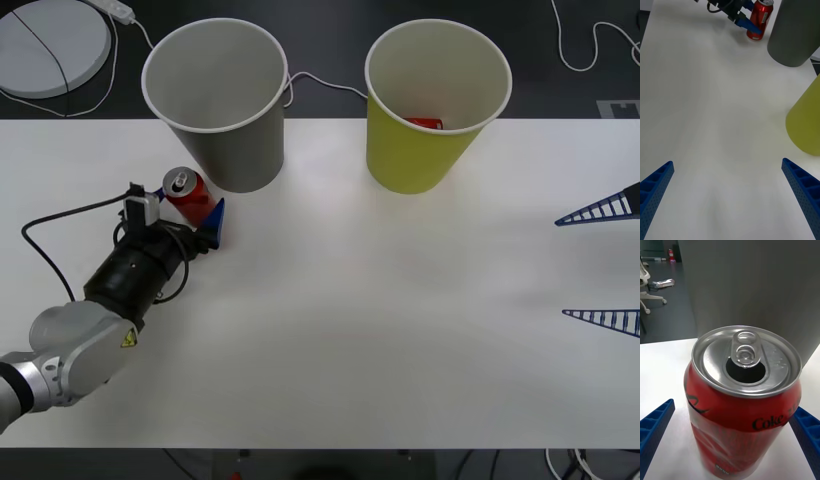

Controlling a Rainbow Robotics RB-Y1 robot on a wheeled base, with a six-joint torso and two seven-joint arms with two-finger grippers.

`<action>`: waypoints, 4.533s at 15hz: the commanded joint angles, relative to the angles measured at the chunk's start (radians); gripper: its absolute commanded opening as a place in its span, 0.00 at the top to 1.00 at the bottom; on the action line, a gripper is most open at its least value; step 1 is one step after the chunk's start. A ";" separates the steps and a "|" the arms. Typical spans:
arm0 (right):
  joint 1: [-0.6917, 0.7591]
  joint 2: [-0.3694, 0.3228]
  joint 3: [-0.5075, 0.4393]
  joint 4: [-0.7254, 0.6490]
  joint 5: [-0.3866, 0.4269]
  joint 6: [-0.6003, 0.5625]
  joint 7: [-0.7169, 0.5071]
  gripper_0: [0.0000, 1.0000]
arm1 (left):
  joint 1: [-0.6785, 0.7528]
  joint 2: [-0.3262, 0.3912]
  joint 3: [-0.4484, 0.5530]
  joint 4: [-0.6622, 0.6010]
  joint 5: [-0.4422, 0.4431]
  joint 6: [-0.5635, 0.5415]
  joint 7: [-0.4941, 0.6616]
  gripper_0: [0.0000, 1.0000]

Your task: Put the can into the green bin and the plastic bottle into the gray bin

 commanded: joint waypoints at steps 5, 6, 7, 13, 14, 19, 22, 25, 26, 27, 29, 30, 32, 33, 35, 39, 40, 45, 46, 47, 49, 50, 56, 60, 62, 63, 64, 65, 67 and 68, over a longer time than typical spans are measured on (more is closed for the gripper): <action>0.000 0.000 0.000 0.000 0.000 0.000 0.000 0.00 | 0.001 0.000 0.002 0.000 -0.001 -0.001 -0.008 1.00; 0.000 0.000 0.000 0.000 0.000 0.000 0.000 0.00 | 0.001 0.000 0.002 -0.001 -0.001 0.001 -0.008 1.00; 0.000 0.000 0.000 0.000 0.000 0.000 0.000 0.00 | 0.001 0.000 0.002 0.000 -0.001 0.001 -0.008 1.00; 0.000 0.000 0.000 0.000 0.000 0.000 0.000 0.00 | 0.025 0.031 0.002 -0.044 0.005 -0.001 -0.023 1.00; 0.000 0.000 0.000 0.000 0.000 0.000 0.000 0.00 | 0.039 0.043 0.002 -0.066 0.010 -0.001 -0.034 1.00; 0.000 0.000 0.000 0.000 0.000 0.000 0.000 0.00 | 0.098 0.138 0.012 -0.193 0.050 -0.061 -0.088 1.00; 0.000 0.000 0.000 0.000 0.000 0.000 0.000 0.00 | 0.171 0.207 0.083 -0.310 0.064 -0.166 -0.138 1.00; 0.000 0.000 0.000 0.000 0.000 0.000 0.000 0.00 | 0.266 0.235 0.229 -0.437 0.064 -0.337 -0.195 1.00; 0.000 0.000 0.000 0.000 0.000 0.000 0.000 0.00 | 0.302 0.235 0.295 -0.483 0.064 -0.413 -0.215 1.00; 0.000 0.000 0.000 0.000 0.000 0.000 0.000 0.00 | 0.340 0.235 0.370 -0.537 0.064 -0.505 -0.221 1.00; 0.000 0.000 0.000 0.000 0.000 0.000 0.000 0.00 | 0.391 0.233 0.489 -0.623 0.064 -0.680 -0.230 1.00; 0.000 0.000 0.000 0.000 0.000 0.000 0.000 0.00 | 0.403 0.235 0.542 -0.663 0.064 -0.774 -0.236 1.00; 0.000 0.000 0.000 0.000 0.000 0.000 0.000 0.00 | 0.406 0.245 0.611 -0.712 0.079 -0.920 -0.244 1.00; 0.000 0.000 0.000 0.000 0.000 0.000 0.000 0.00 | 0.404 0.256 0.640 -0.739 0.088 -0.992 -0.249 1.00; 0.000 0.000 0.000 0.000 0.000 0.000 0.000 0.00 | 0.404 0.276 0.712 -0.801 0.137 -1.148 -0.249 1.00; 0.000 0.000 0.000 0.000 0.000 0.000 0.000 0.00 | 0.357 0.328 0.793 -0.862 0.251 -1.378 -0.221 1.00; 0.000 0.000 0.000 0.000 0.000 0.000 0.000 0.00 | 0.325 0.368 0.793 -0.865 0.294 -1.430 -0.209 1.00; 0.000 0.000 0.000 0.000 0.000 0.000 0.000 0.00 | 0.157 0.442 0.793 -0.867 0.380 -1.654 -0.092 1.00; 0.000 0.000 0.000 0.000 0.000 0.000 0.000 0.00 | 0.125 0.442 0.793 -0.867 0.377 -1.697 -0.091 1.00; 0.000 0.000 0.000 0.000 0.000 0.000 0.000 0.00 | 0.090 0.442 0.793 -0.870 0.375 -1.745 -0.091 1.00; 0.000 0.000 0.000 0.000 0.000 0.000 0.000 0.00 | 0.030 0.442 0.793 -0.896 0.363 -1.835 -0.092 1.00; 0.000 0.000 0.000 0.000 0.000 0.000 0.000 0.00 | 0.002 0.442 0.792 -0.913 0.357 -1.877 -0.092 1.00; 0.000 0.000 0.000 0.000 0.000 0.000 0.000 0.00 | -0.225 0.512 0.606 -1.002 0.323 -1.969 -0.075 1.00; 0.000 0.000 0.000 0.000 0.000 0.000 0.000 0.00 | -0.456 0.480 0.462 -0.968 0.337 -2.013 0.008 1.00; 0.000 0.000 0.000 0.000 0.000 0.000 0.000 0.00 | -0.559 0.442 0.417 -0.914 0.358 -2.030 0.011 1.00; 0.000 0.000 0.000 0.000 0.000 0.000 0.000 0.00 | -0.614 0.417 0.385 -0.882 0.358 -2.033 0.011 1.00; 0.000 0.000 0.000 0.000 0.000 0.000 0.000 0.00 | -0.665 0.397 0.345 -0.847 0.358 -2.033 0.011 1.00; 0.000 0.000 0.000 0.000 0.000 0.000 0.000 0.00 | -0.732 0.368 0.293 -0.798 0.354 -2.033 0.012 1.00; 0.000 0.000 0.000 0.000 0.000 0.000 0.000 0.00 | -0.875 0.310 0.187 -0.681 0.354 -2.023 0.012 1.00; 0.000 0.000 0.000 0.000 0.000 0.000 0.000 0.00 | -0.952 0.271 0.129 -0.617 0.357 -2.015 0.012 1.00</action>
